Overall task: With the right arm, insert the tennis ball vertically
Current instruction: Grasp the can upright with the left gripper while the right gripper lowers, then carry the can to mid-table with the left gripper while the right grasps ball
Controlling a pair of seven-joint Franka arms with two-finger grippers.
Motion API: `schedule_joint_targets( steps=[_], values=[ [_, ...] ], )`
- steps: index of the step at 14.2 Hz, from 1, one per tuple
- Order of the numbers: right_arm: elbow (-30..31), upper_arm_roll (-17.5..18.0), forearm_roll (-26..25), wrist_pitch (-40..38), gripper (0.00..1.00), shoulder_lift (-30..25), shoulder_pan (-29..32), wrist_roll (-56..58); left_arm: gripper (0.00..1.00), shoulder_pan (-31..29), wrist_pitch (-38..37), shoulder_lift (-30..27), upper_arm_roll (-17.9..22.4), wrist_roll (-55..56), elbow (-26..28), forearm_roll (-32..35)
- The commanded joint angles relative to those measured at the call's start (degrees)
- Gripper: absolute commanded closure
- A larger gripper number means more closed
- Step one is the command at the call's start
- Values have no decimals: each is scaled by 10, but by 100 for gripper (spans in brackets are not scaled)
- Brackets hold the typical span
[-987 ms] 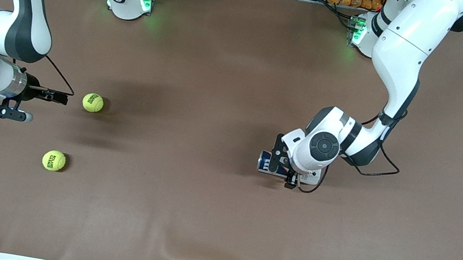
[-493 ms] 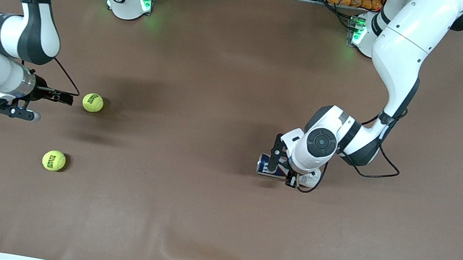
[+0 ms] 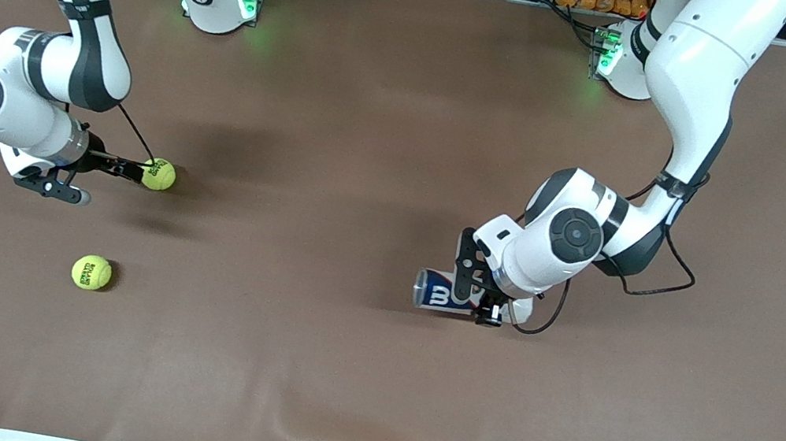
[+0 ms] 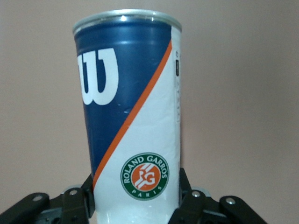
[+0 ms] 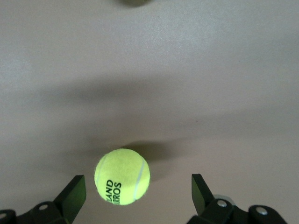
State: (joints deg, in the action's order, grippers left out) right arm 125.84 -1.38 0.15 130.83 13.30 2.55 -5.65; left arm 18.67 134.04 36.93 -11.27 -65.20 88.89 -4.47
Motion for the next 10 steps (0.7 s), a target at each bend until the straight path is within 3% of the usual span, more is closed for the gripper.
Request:
schedule_joint_targets(
  steps=[1, 5, 8, 10],
  values=[
    [16, 2, 6, 28, 0, 15, -2, -18, 35, -3, -4, -1, -5, -26, -26, -86],
    [41, 2, 6, 66, 0, 24, -19, -56, 34, -6, 3, 5, -2, -113, -35, -311],
    [45, 2, 6, 67, 0, 25, -38, -92, 34, -13, 9, 19, -4, -203, -48, -443],
    [47, 2, 6, 68, 0, 30, -46, -100, 34, -12, 9, 29, -3, -300, -47, -567]
  ],
)
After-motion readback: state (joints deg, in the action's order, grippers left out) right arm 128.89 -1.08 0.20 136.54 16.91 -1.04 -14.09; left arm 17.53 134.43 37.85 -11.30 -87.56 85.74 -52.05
